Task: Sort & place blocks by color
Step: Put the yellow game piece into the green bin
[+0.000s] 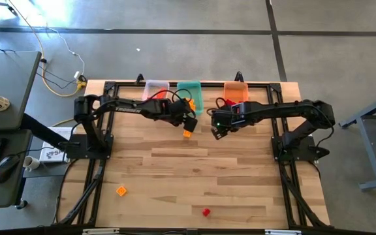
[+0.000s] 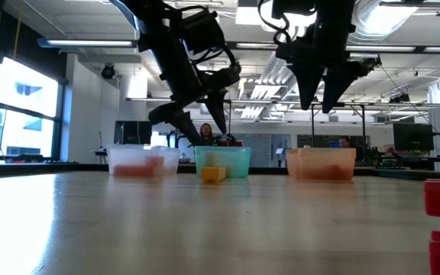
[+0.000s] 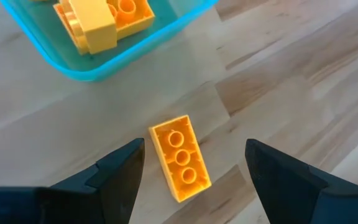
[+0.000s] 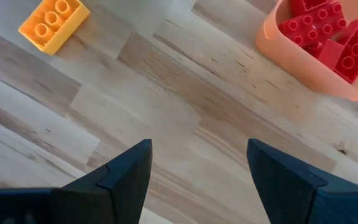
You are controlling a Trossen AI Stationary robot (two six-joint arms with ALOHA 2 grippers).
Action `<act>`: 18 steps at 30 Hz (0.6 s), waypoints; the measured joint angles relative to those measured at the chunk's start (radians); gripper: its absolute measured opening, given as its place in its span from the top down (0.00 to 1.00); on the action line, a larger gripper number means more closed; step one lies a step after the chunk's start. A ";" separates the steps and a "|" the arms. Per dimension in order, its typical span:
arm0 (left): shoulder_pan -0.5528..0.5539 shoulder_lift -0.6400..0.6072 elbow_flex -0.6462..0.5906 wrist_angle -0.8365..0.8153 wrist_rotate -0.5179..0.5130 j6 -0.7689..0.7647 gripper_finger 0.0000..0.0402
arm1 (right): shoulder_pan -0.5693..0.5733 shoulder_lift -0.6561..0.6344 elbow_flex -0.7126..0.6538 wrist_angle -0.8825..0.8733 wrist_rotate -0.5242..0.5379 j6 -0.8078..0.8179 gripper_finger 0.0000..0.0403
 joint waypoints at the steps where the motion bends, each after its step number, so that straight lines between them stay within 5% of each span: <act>1: -0.002 0.001 0.000 0.000 -0.011 -0.004 0.34 | 0.000 0.000 0.000 0.000 0.000 -0.008 0.38; 18: -0.041 0.002 0.000 -0.002 -0.059 -0.063 0.34 | 0.001 0.000 0.000 0.057 0.003 -0.043 0.38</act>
